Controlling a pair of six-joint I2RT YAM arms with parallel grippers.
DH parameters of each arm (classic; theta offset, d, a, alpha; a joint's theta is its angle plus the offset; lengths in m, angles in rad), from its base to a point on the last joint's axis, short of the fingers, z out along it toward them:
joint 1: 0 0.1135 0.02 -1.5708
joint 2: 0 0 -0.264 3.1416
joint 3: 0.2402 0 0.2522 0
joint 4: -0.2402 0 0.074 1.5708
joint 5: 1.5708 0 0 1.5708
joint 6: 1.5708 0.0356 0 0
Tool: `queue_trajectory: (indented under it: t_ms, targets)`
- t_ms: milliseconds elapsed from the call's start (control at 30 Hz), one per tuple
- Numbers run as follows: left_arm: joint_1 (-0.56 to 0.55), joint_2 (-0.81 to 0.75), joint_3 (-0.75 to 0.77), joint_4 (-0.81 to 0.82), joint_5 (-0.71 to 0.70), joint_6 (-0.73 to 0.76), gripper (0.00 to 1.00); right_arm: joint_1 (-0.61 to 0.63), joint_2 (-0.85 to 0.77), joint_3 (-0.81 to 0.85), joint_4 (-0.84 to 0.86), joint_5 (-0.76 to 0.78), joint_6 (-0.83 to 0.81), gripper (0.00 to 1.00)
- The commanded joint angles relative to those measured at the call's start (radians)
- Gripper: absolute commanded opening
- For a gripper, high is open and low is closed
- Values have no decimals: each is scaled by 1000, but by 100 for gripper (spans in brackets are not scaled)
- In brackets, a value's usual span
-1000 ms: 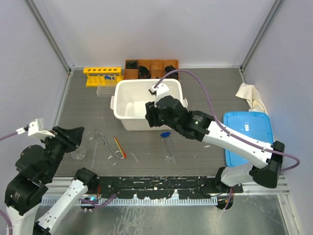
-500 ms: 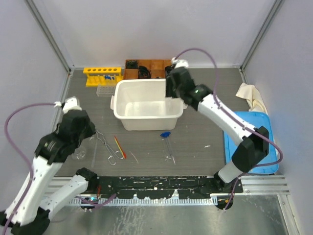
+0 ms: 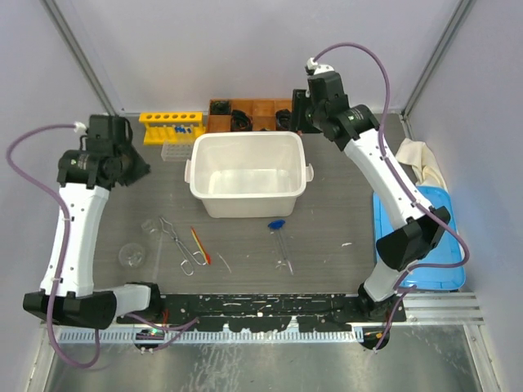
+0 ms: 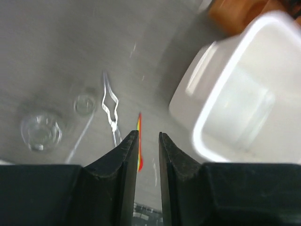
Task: Organize the chemistry lab equipment
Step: Pick up the collection bottle at the center of the board.
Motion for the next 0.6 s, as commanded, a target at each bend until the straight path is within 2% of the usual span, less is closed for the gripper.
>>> queue_trajectory:
  t_ms: [0,100,167,400,567]
  targets:
    - [1,-138,-232,-116,121,-91,25,-60,-23,-114,6,-87,0,53]
    - [0,-233,-420,-96,174,-139,25,-75,-28,-145,36,-124,11,53]
    - [0,-259,-479,-110,160,-147,25,-78,-32,-151,48,-139,10,53]
    - [1,-275,-516,-70,150,-121,26,-78,-93,-228,151,-307,34,51]
    - [6,-221,-546,1,98,-95,25,-79,-160,-256,168,-284,6,51]
